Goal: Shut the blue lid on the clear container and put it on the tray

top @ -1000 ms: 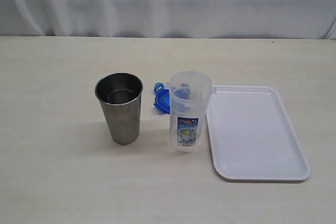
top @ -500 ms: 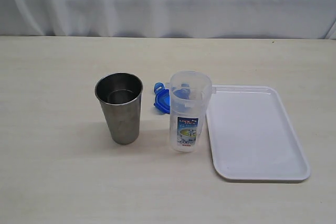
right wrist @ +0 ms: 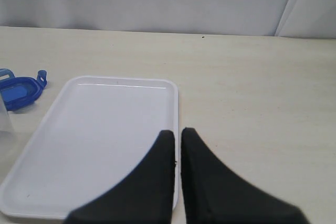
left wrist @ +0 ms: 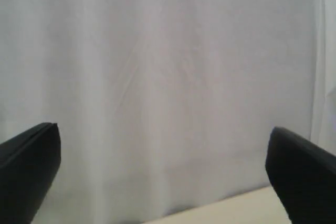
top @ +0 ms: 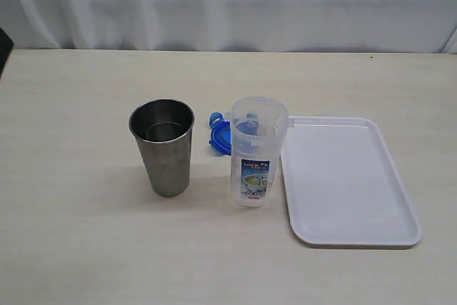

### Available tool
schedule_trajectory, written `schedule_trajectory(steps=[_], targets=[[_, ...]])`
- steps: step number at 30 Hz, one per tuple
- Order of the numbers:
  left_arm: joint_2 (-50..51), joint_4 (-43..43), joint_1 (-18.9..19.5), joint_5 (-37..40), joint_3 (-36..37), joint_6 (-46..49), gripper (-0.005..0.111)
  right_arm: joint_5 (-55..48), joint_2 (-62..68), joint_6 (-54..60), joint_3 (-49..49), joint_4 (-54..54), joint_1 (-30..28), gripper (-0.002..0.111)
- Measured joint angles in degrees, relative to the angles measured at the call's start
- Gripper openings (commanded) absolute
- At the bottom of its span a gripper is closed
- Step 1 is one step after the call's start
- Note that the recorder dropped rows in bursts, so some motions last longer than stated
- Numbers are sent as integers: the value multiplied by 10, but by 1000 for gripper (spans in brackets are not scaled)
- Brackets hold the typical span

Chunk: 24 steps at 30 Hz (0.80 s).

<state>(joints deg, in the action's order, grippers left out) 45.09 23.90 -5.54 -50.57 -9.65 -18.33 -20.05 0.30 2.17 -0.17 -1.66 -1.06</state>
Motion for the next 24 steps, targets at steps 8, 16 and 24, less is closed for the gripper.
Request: schedule_trajectory(steps=[8,16,24], targets=[[180,41,0,-40,0,-1,101,0,0,0,0,0,0,5],[357,69,0,-105,-2,9,101,0,0,0,0,0,0,5],[505,56,0,-178,-4,54,101,0,0,0,0,0,0,5]])
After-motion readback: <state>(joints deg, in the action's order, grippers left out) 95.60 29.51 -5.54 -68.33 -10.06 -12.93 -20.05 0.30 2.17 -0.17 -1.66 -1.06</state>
